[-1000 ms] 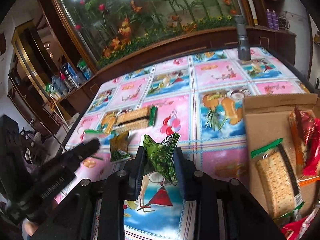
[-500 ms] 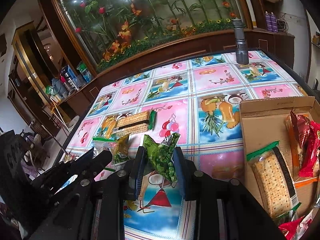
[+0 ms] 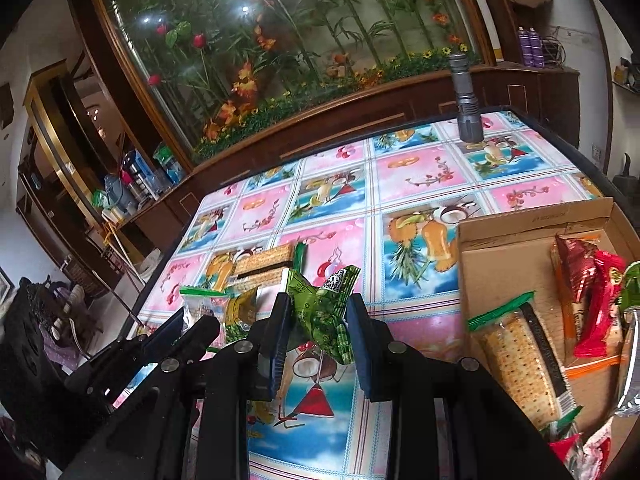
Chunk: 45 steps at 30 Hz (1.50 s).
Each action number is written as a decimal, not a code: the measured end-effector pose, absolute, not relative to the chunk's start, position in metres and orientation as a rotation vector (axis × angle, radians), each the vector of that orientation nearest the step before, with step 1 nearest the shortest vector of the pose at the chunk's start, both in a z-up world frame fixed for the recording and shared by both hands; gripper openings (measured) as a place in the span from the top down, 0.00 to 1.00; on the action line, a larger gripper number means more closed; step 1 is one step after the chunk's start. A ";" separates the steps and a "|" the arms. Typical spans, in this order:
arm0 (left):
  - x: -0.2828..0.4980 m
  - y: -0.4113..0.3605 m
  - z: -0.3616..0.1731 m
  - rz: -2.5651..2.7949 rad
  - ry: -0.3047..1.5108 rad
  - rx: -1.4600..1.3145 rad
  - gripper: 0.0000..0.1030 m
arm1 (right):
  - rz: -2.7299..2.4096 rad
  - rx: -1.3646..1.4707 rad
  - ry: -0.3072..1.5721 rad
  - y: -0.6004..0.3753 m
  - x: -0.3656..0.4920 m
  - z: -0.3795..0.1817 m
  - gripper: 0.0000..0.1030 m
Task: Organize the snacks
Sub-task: 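Carry the clear snack with the left gripper while the right carries the green pea bag to the box, then lower both held snacks into the box and open both grippers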
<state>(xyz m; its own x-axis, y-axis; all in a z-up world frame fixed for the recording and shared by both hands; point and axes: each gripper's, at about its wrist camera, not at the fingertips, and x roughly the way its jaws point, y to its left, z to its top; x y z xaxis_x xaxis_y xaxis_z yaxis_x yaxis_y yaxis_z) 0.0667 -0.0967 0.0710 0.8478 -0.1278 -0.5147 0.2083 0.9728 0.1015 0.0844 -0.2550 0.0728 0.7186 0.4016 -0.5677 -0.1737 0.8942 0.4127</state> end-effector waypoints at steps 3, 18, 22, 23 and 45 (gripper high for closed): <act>0.063 -0.100 0.073 -0.183 0.515 0.172 0.80 | 0.308 0.363 0.676 -0.266 0.078 0.078 0.70; 0.052 -0.115 0.074 -0.243 0.506 0.188 0.80 | 0.082 0.445 0.586 -0.364 0.052 0.094 0.70; 0.047 -0.128 0.081 -0.276 0.501 0.170 0.80 | -0.024 0.509 0.642 -0.405 0.062 0.079 0.70; 0.044 -0.136 0.084 -0.294 0.499 0.161 0.80 | -0.021 0.547 0.666 -0.415 0.064 0.074 0.70; 0.031 -0.296 0.039 -0.577 0.690 0.155 0.80 | 0.042 0.525 0.768 -0.445 0.048 0.053 0.70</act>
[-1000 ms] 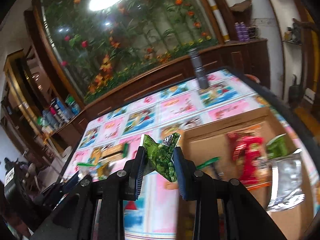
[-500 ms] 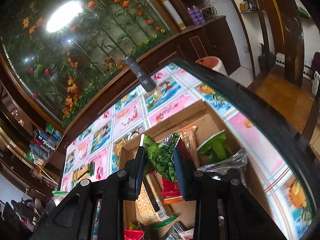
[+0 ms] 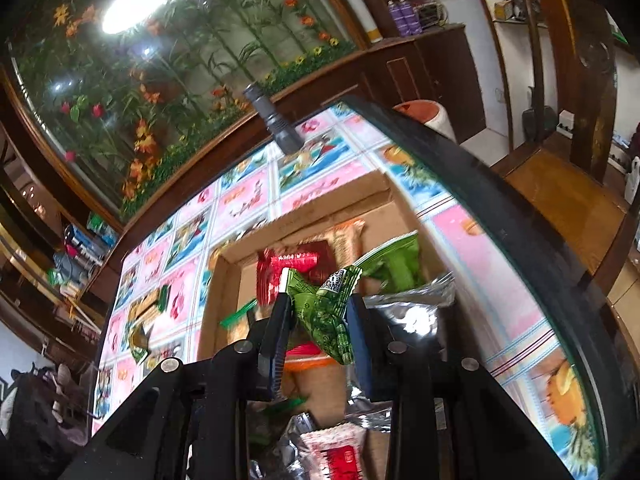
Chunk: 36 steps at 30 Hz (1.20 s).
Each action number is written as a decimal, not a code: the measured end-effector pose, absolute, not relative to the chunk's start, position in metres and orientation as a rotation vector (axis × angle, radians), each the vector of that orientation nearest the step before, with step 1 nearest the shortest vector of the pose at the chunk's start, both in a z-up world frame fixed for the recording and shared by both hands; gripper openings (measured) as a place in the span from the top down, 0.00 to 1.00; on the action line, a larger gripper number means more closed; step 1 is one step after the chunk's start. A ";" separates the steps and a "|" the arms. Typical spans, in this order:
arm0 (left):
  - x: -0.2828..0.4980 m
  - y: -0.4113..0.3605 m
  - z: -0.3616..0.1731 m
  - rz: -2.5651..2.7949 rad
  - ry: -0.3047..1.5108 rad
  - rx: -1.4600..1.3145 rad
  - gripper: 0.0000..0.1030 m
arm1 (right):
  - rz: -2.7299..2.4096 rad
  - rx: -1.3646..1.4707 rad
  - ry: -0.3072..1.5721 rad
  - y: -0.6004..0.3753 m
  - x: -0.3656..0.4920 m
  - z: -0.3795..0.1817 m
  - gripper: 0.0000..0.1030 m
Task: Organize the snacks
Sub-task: 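Lower both held snacks into the box and open both grippers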
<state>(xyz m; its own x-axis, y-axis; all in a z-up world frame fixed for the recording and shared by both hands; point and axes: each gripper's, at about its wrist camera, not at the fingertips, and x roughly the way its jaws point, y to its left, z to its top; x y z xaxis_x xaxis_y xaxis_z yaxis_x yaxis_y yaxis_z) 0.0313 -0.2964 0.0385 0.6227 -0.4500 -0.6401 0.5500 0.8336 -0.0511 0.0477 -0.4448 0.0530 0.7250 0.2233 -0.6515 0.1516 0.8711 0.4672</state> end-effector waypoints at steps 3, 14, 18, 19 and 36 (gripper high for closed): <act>0.031 -0.293 0.039 -0.581 0.690 0.138 0.80 | 0.023 0.513 0.783 -0.443 0.048 0.049 0.70; 0.022 -0.293 0.040 -0.583 0.664 0.157 0.80 | 0.002 0.472 0.802 -0.436 0.050 0.046 0.70; 0.023 -0.291 0.040 -0.586 0.663 0.153 0.80 | -0.002 0.464 0.802 -0.434 0.051 0.046 0.70; 0.022 -0.290 0.041 -0.584 0.660 0.154 0.80 | -0.003 0.466 0.802 -0.434 0.051 0.046 0.70; 0.012 -0.295 0.043 -0.561 0.616 0.189 0.80 | -0.013 0.396 0.803 -0.425 0.051 0.048 0.70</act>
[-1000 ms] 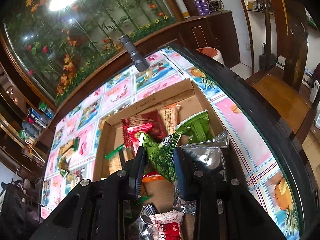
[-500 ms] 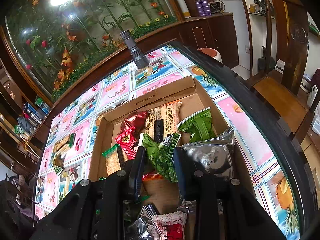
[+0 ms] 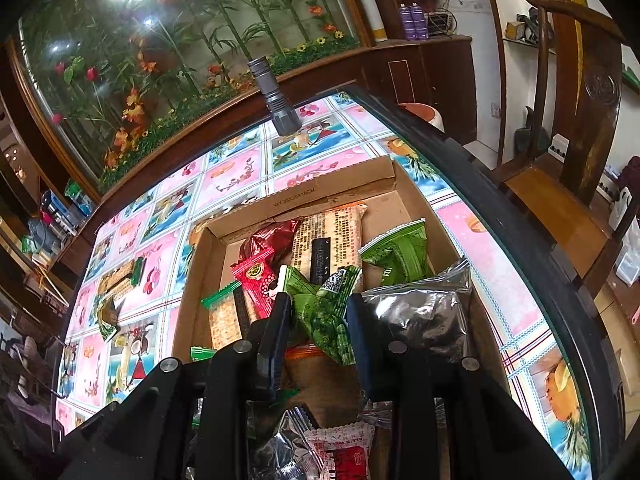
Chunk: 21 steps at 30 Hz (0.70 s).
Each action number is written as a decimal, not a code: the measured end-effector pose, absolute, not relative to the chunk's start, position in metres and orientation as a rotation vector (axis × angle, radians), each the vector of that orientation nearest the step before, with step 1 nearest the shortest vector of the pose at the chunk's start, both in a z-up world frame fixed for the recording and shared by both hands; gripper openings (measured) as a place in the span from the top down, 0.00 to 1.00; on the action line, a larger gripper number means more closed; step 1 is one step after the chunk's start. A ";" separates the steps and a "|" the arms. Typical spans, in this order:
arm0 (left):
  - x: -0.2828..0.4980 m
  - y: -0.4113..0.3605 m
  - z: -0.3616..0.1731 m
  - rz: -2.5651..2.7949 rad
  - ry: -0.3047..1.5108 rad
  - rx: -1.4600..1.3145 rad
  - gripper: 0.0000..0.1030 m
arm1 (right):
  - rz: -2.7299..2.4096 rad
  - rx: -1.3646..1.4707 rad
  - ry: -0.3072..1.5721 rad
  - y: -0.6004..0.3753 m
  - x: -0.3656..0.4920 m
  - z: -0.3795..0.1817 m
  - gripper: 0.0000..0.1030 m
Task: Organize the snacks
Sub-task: 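Lower both held snacks into the box and open both grippers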
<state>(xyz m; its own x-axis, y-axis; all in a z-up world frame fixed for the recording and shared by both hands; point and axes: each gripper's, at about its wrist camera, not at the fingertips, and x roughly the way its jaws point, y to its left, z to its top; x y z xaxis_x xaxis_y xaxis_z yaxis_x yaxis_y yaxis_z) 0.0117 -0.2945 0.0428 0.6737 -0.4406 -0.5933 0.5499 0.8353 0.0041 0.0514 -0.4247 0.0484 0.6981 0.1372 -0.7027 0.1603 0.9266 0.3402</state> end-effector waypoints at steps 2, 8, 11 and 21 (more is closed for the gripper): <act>0.011 -0.295 0.043 -0.560 0.613 0.191 0.80 | -0.015 0.389 0.803 -0.424 0.051 0.049 0.70; 0.011 -0.296 0.044 -0.557 0.610 0.192 0.80 | -0.014 0.362 0.805 -0.420 0.050 0.050 0.70; 0.011 -0.295 0.044 -0.557 0.610 0.193 0.80 | -0.016 0.338 0.805 -0.417 0.050 0.050 0.70; 0.012 -0.295 0.045 -0.555 0.607 0.190 0.80 | -0.009 0.295 0.822 -0.409 0.051 0.049 0.70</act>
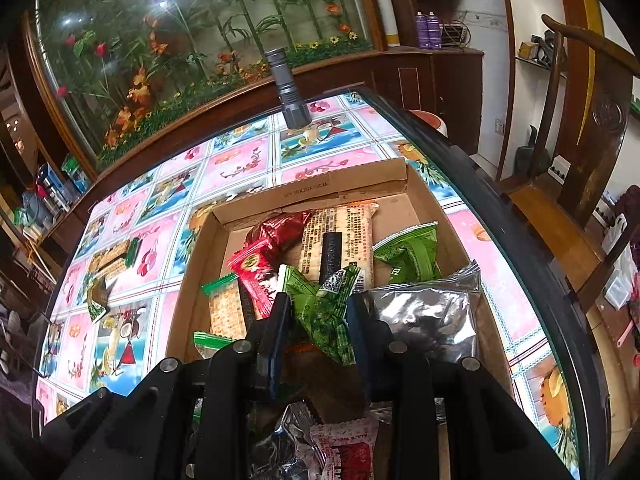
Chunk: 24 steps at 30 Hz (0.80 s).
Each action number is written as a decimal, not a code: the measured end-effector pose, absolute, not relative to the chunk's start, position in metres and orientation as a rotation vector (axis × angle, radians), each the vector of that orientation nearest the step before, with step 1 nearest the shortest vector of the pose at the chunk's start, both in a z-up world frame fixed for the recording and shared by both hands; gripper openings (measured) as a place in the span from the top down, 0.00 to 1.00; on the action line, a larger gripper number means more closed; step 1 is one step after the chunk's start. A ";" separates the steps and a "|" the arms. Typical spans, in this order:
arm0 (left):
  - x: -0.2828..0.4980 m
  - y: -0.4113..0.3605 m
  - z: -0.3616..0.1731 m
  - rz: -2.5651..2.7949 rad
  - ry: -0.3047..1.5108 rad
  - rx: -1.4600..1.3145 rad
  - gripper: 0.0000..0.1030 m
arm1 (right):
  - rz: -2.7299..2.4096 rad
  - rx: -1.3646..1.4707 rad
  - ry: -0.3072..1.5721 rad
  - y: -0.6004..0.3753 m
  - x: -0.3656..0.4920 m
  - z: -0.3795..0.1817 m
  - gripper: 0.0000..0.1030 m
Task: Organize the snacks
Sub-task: 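Lower both held snacks into the box and open both grippers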
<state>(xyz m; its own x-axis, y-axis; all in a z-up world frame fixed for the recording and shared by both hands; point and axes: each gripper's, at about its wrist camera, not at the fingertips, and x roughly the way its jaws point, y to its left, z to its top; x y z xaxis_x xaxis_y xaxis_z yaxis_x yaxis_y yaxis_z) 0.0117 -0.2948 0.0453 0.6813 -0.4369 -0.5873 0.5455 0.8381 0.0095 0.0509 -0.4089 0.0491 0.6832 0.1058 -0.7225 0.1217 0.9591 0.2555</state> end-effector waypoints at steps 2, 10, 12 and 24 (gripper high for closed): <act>0.012 -0.294 0.046 -0.554 0.607 0.190 0.80 | -0.008 0.290 0.826 -0.408 0.051 0.049 0.70; 0.012 -0.294 0.045 -0.554 0.607 0.190 0.80 | -0.001 0.282 0.832 -0.405 0.051 0.049 0.69; 0.012 -0.294 0.045 -0.554 0.608 0.190 0.79 | -0.005 0.283 0.833 -0.405 0.051 0.049 0.67; 0.013 -0.292 0.046 -0.549 0.609 0.188 0.75 | -0.003 0.285 0.832 -0.405 0.051 0.050 0.67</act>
